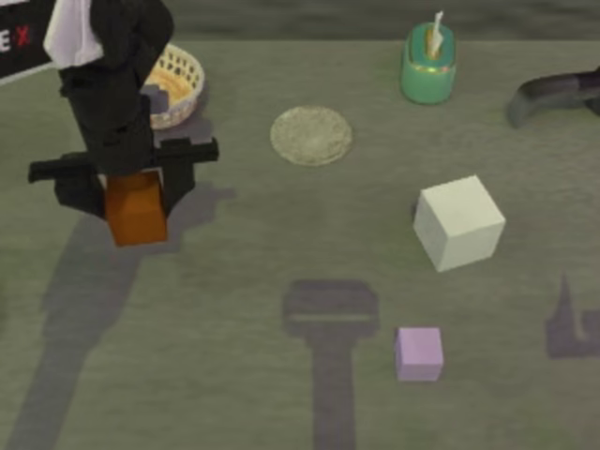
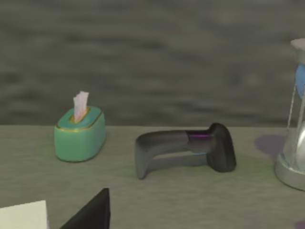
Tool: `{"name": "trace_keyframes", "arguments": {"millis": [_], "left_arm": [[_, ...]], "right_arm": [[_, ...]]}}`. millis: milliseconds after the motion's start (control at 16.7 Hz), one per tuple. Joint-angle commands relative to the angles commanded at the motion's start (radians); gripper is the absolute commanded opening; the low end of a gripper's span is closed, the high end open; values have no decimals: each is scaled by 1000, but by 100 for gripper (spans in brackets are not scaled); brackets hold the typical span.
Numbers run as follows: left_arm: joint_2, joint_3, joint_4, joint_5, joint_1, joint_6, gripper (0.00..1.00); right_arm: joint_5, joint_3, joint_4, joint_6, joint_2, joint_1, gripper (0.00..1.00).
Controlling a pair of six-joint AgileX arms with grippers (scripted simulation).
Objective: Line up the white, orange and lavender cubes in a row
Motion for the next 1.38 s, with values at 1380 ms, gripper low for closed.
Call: {"name": "trace_keyframes", "arguments": {"millis": [1380], "left_arm": [[39,120,-82,-3,-584,-437,0]], "right_arm": [[0,0,0,0,0,0,100]]}}
